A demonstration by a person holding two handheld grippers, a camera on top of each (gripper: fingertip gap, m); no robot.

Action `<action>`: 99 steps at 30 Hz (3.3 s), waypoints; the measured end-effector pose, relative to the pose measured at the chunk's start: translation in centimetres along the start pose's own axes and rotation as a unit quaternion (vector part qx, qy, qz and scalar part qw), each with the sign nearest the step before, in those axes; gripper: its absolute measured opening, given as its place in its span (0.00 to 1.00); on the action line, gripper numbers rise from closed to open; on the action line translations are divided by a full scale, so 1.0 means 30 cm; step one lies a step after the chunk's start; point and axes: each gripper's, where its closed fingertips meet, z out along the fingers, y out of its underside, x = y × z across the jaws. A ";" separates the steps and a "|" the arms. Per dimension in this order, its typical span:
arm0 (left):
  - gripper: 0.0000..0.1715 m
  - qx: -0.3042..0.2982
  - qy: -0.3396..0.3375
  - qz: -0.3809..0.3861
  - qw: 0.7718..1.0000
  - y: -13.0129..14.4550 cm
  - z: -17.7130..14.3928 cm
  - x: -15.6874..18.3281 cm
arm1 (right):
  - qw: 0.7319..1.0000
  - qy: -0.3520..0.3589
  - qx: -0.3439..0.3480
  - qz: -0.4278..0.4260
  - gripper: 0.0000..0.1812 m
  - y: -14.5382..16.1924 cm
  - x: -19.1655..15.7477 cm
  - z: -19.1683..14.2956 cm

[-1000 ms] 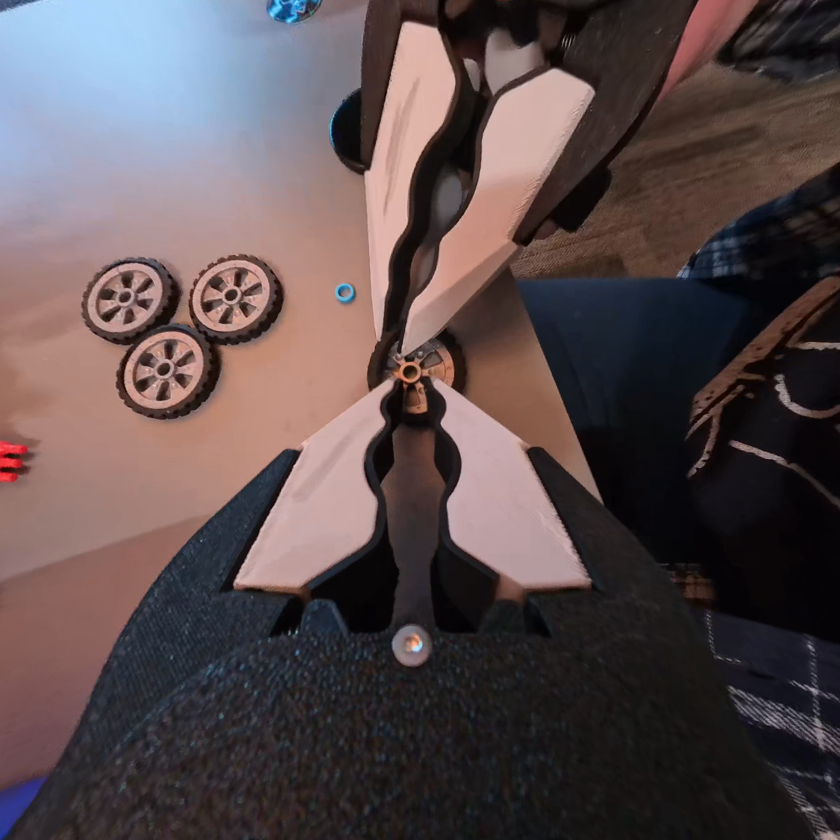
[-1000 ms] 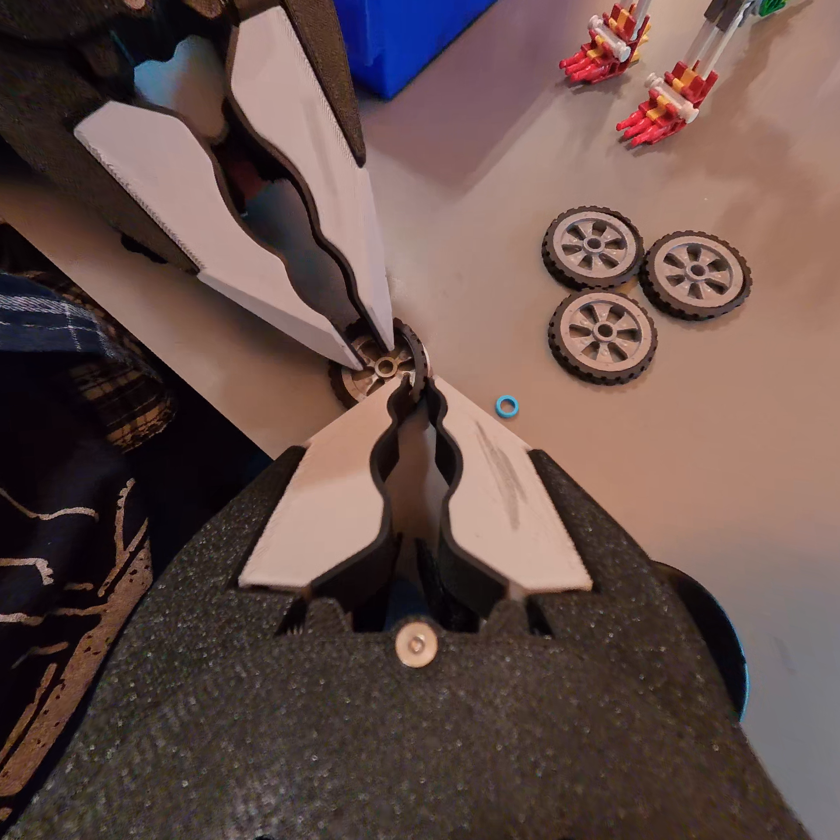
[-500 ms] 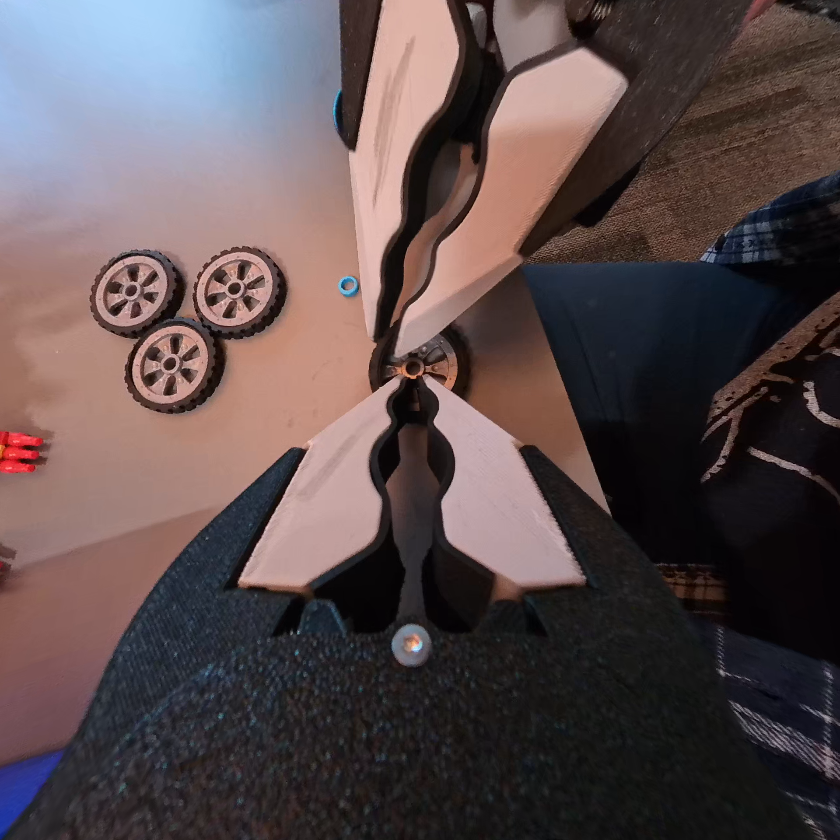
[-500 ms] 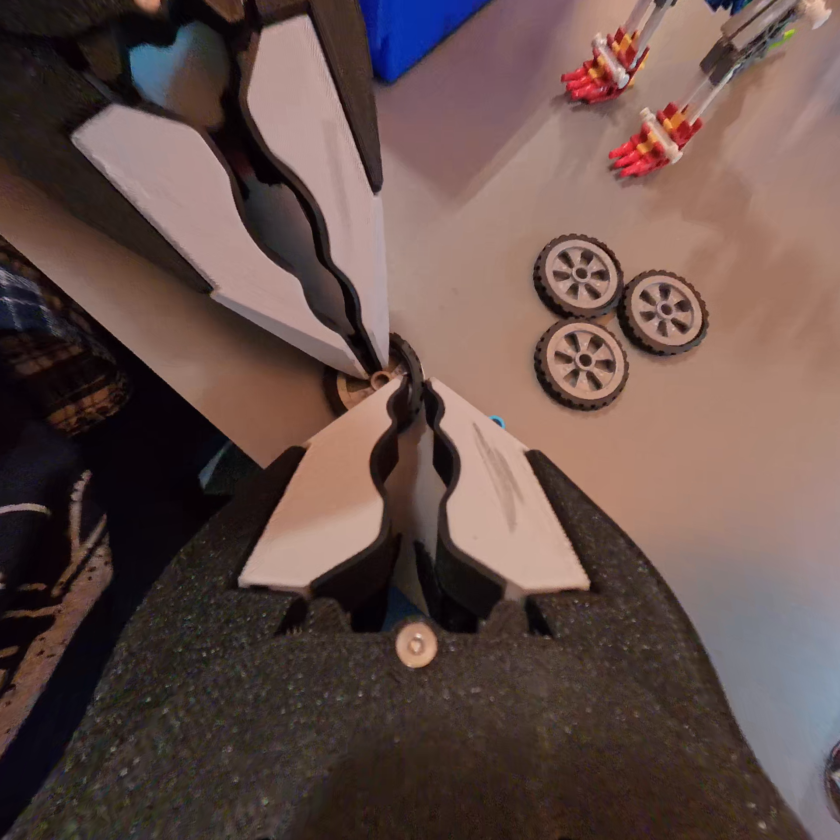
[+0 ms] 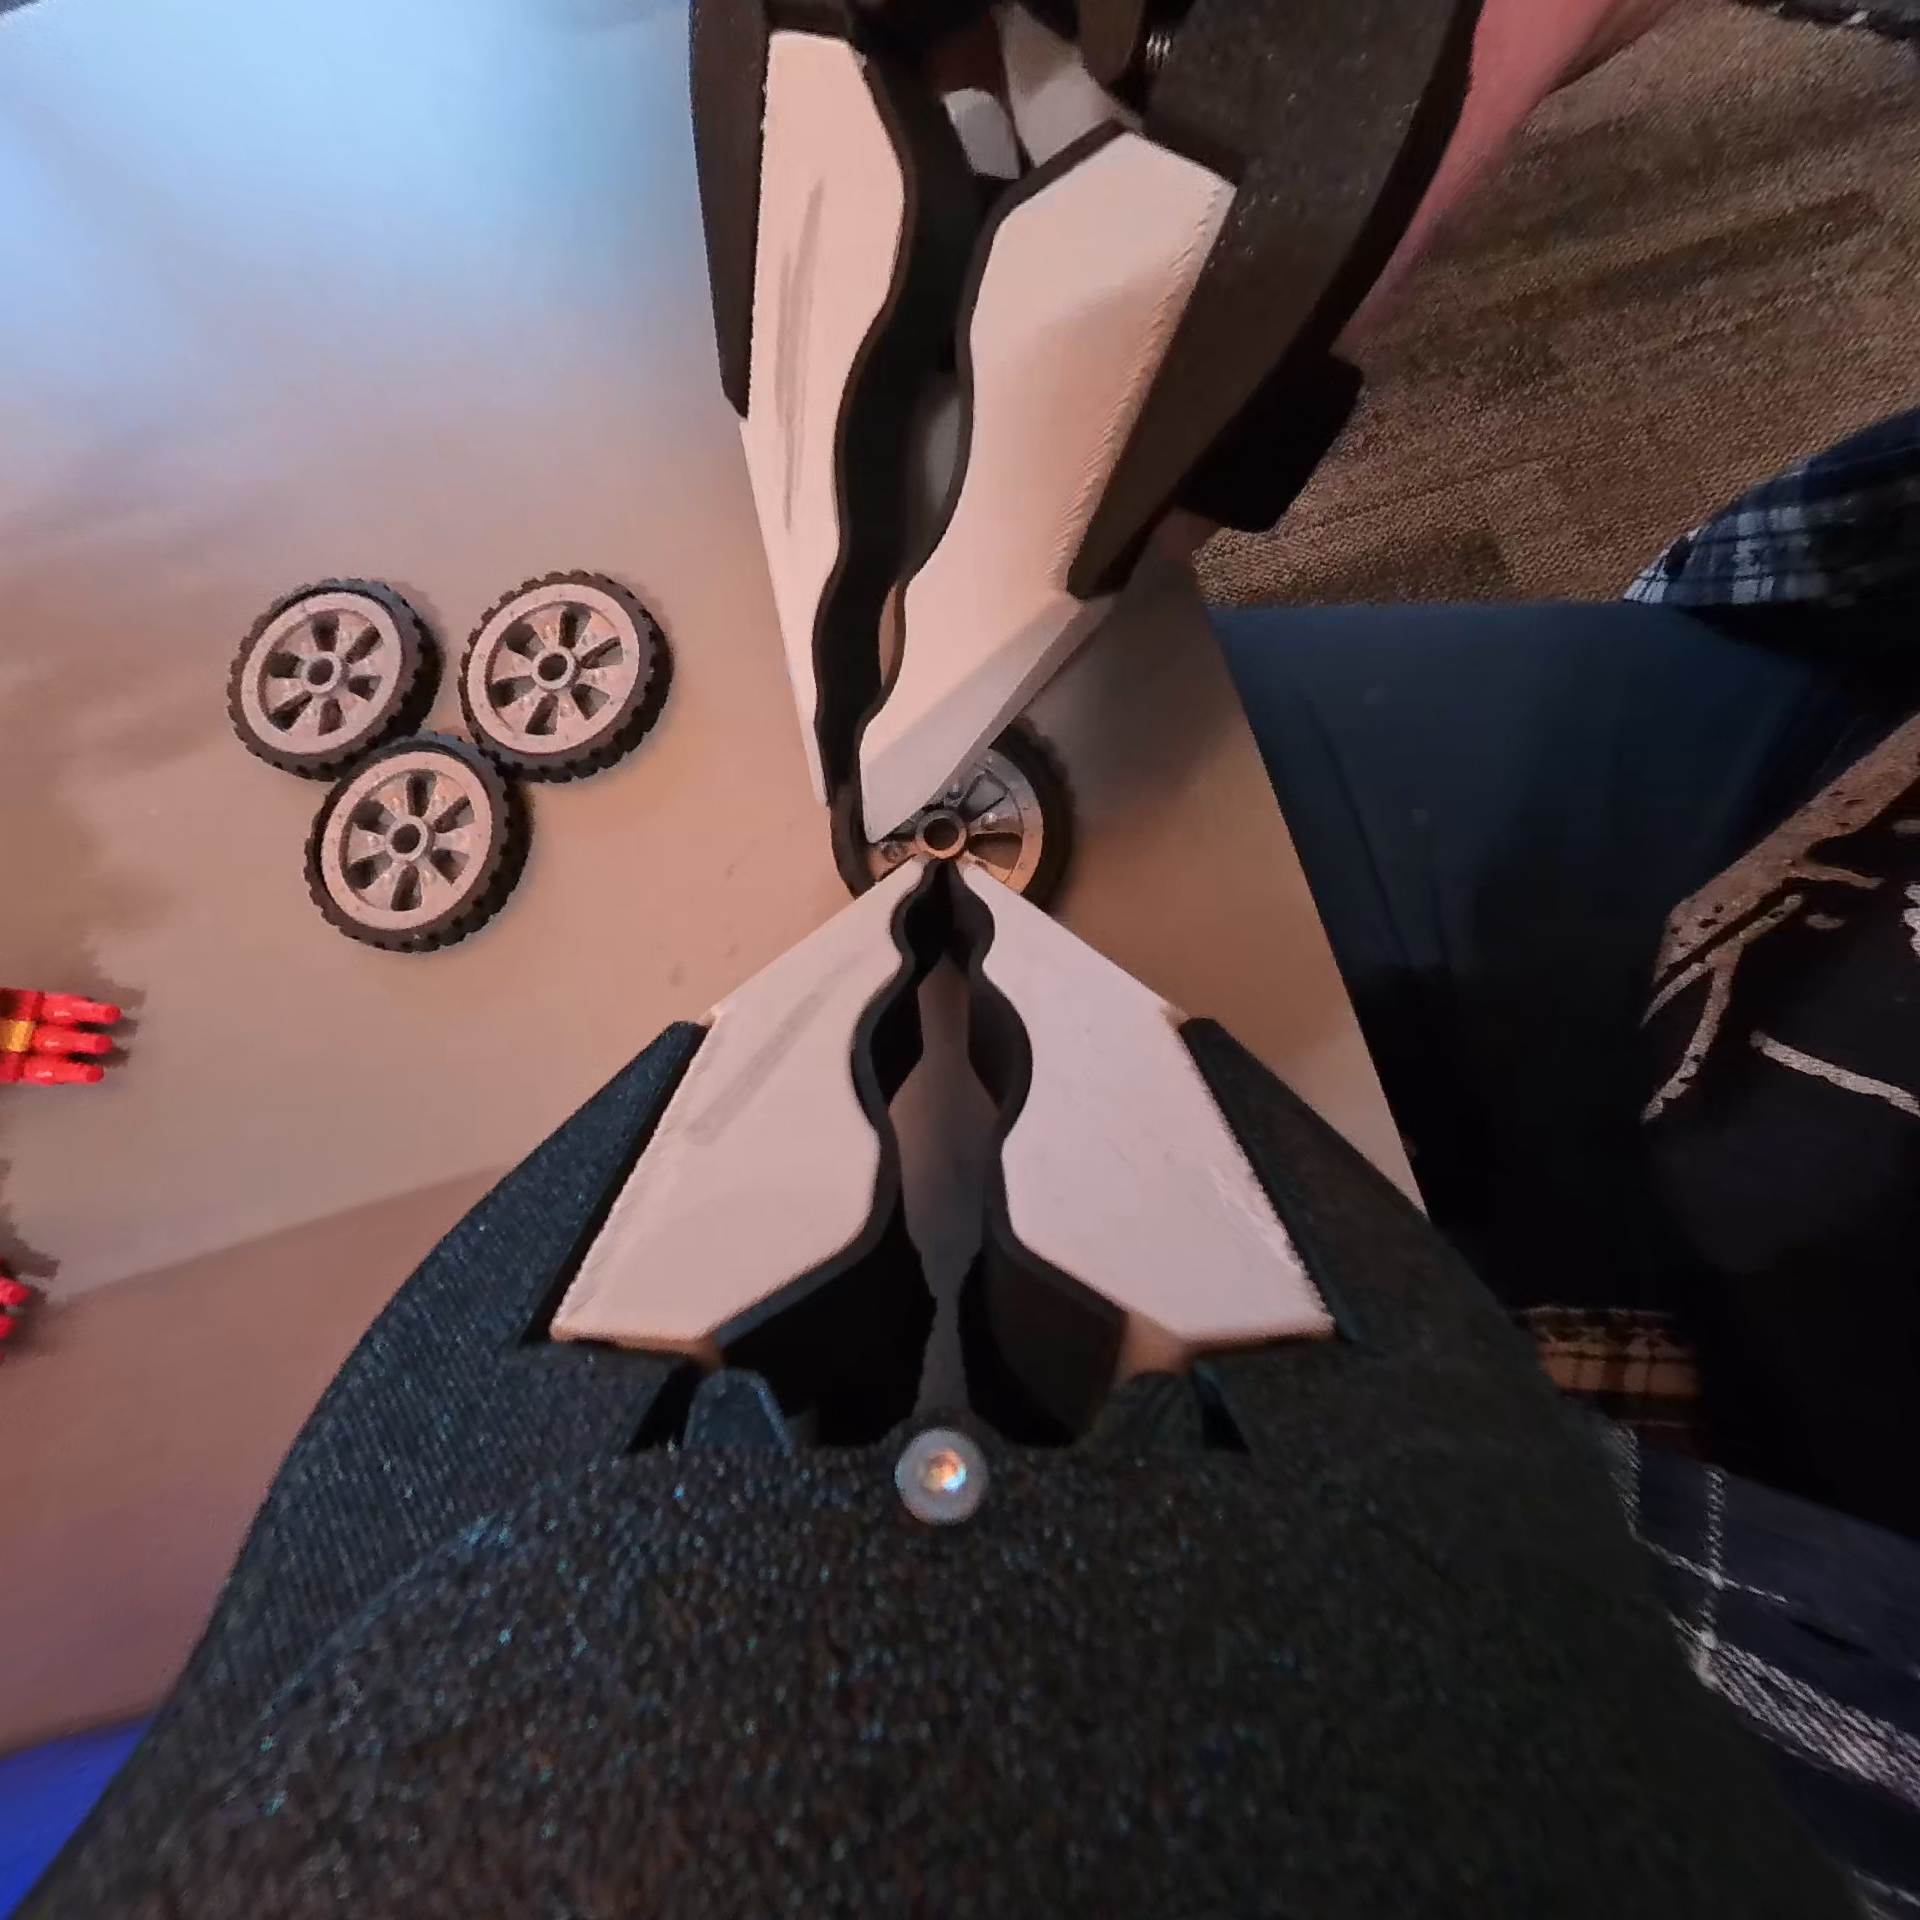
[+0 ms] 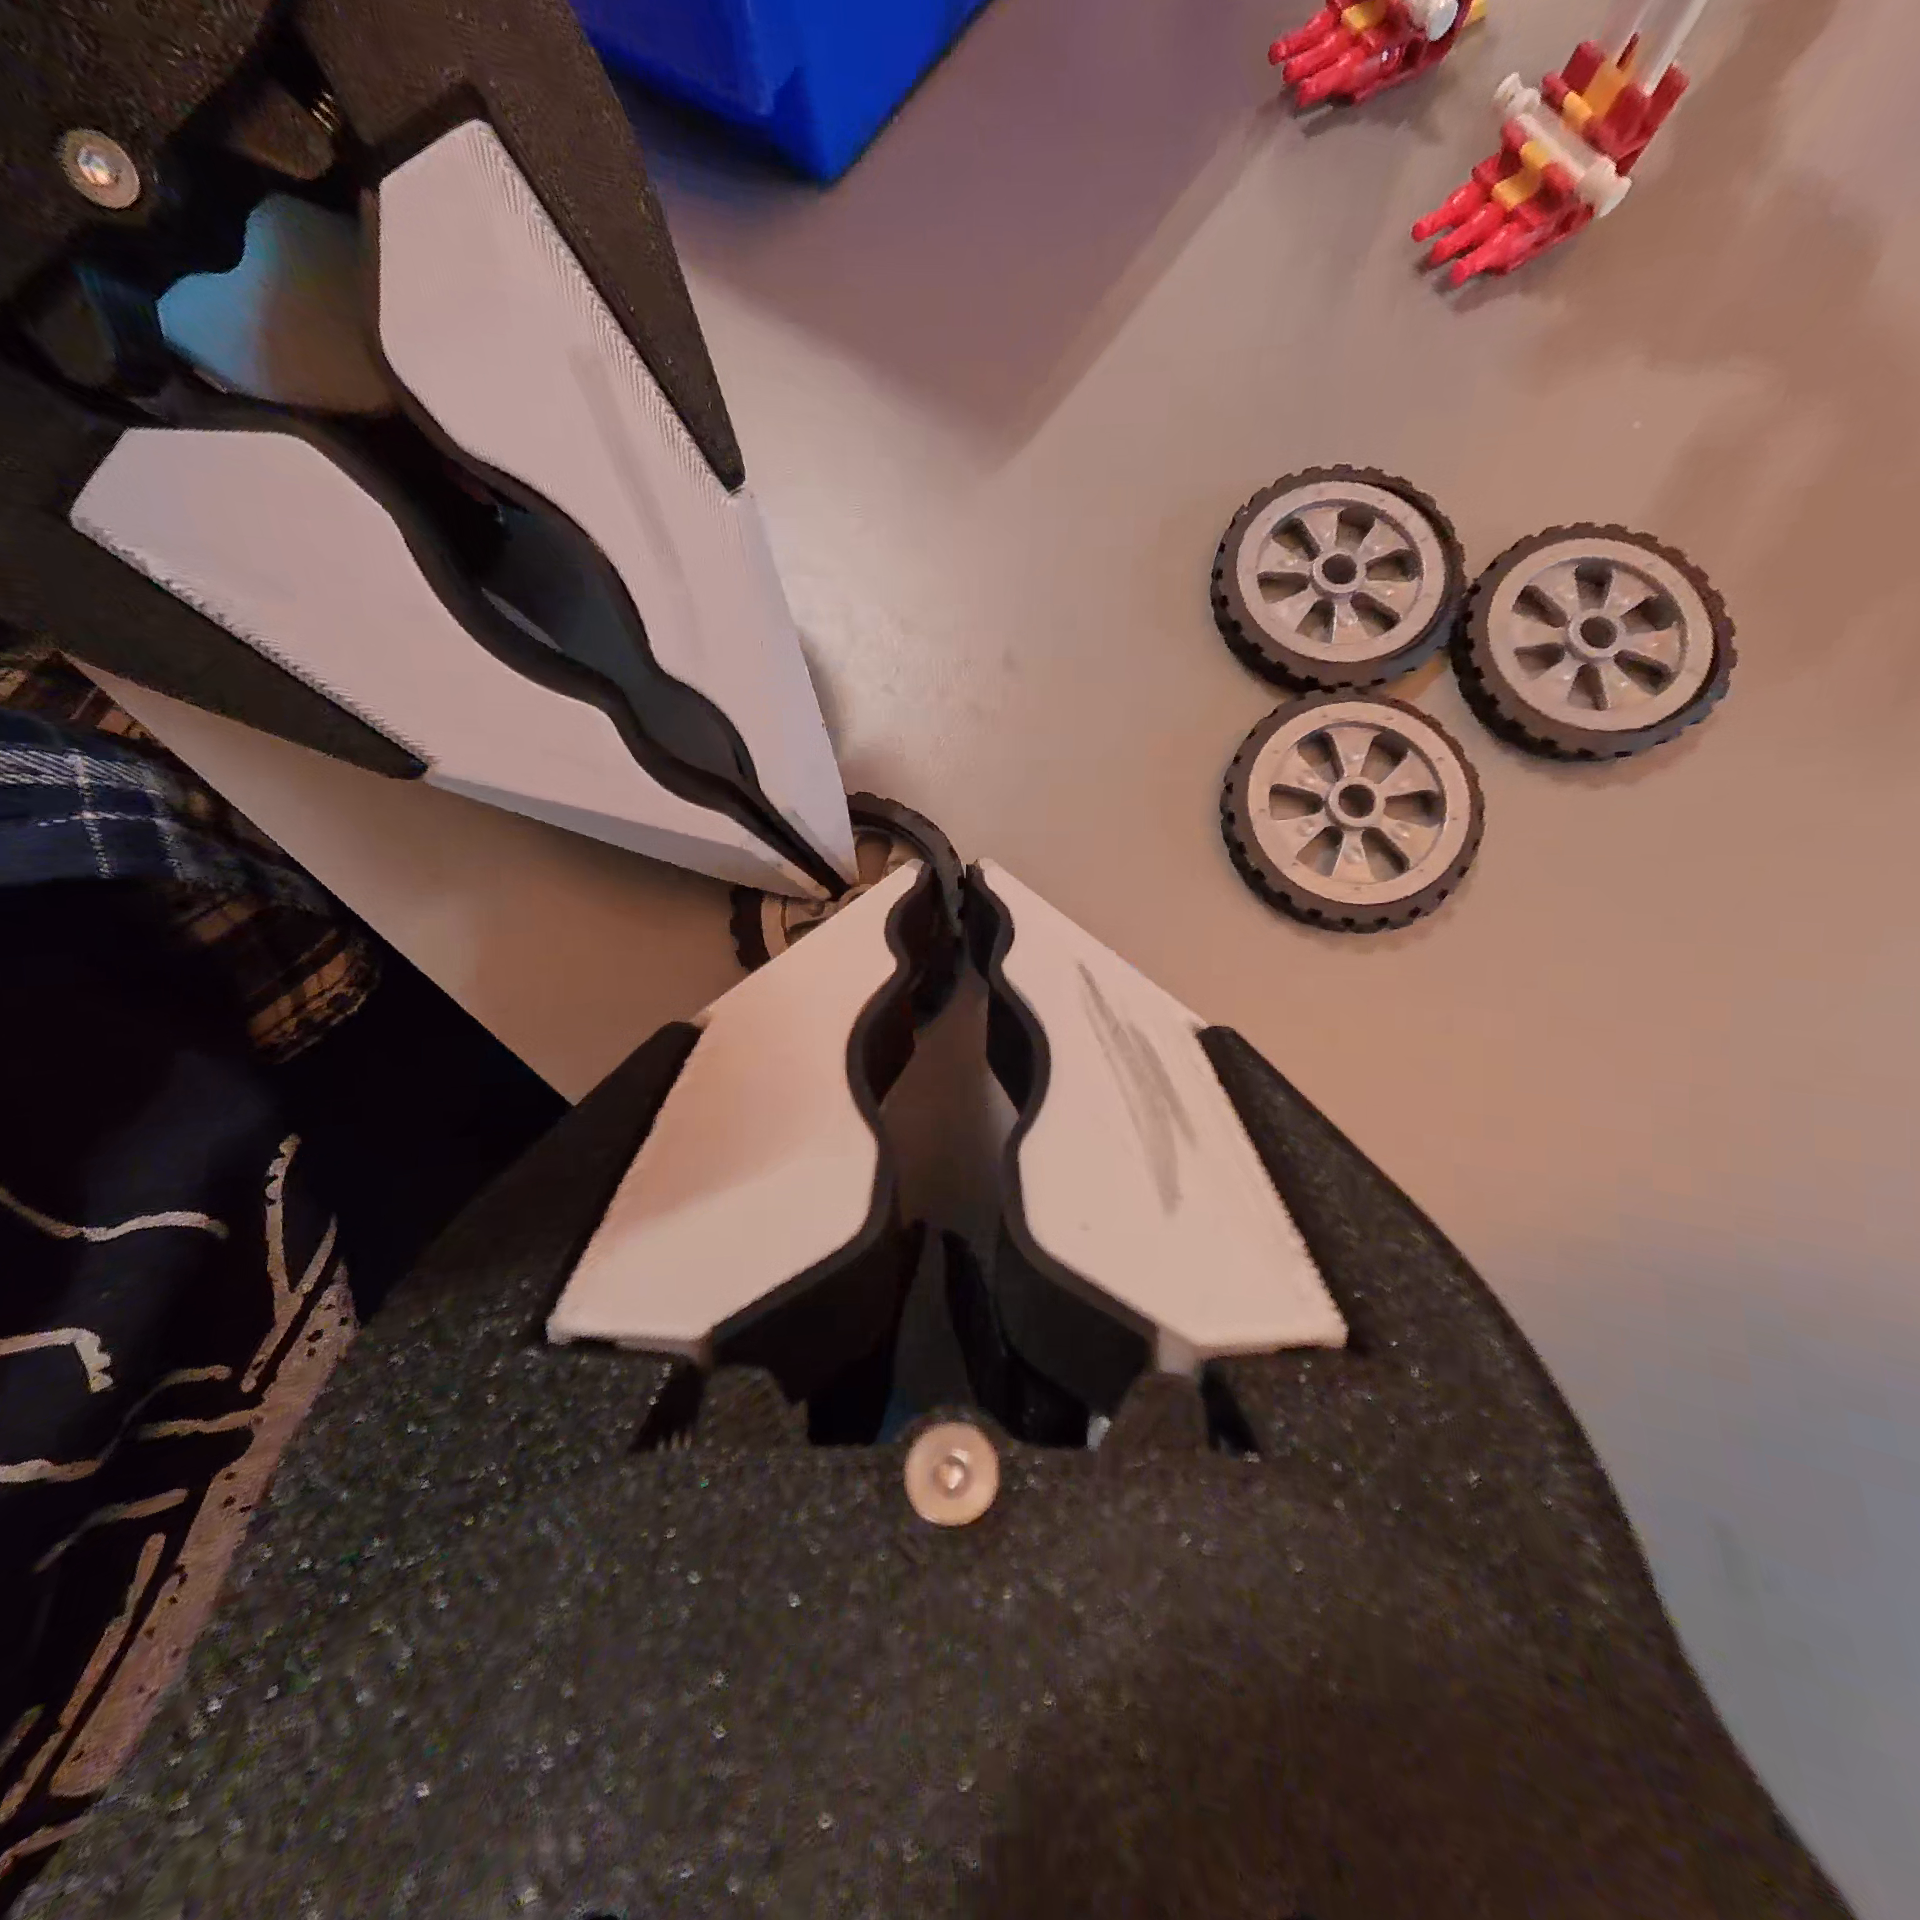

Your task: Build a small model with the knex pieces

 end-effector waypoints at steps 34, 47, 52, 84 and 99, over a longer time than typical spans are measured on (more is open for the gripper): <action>0.00 -0.003 -0.004 0.022 1.000 0.003 -0.004 0.005 | 0.986 -0.120 -0.048 0.110 0.04 0.005 -0.015 0.004; 0.00 -0.001 0.004 0.018 1.000 0.004 -0.005 0.006 | 0.982 -0.150 -0.072 0.093 0.03 0.003 -0.015 0.005; 0.00 0.003 0.006 0.018 1.000 0.003 -0.005 0.007 | 0.985 -0.137 -0.054 0.093 0.03 0.002 -0.013 0.007; 0.00 0.013 0.013 0.014 1.000 -0.007 0.005 0.019 | 0.996 -0.034 -0.058 -0.050 0.03 0.041 -0.011 -0.063; 0.00 0.017 0.020 0.013 1.000 -0.019 0.013 0.027 | 0.998 -0.044 -0.047 0.026 0.02 0.030 0.016 -0.039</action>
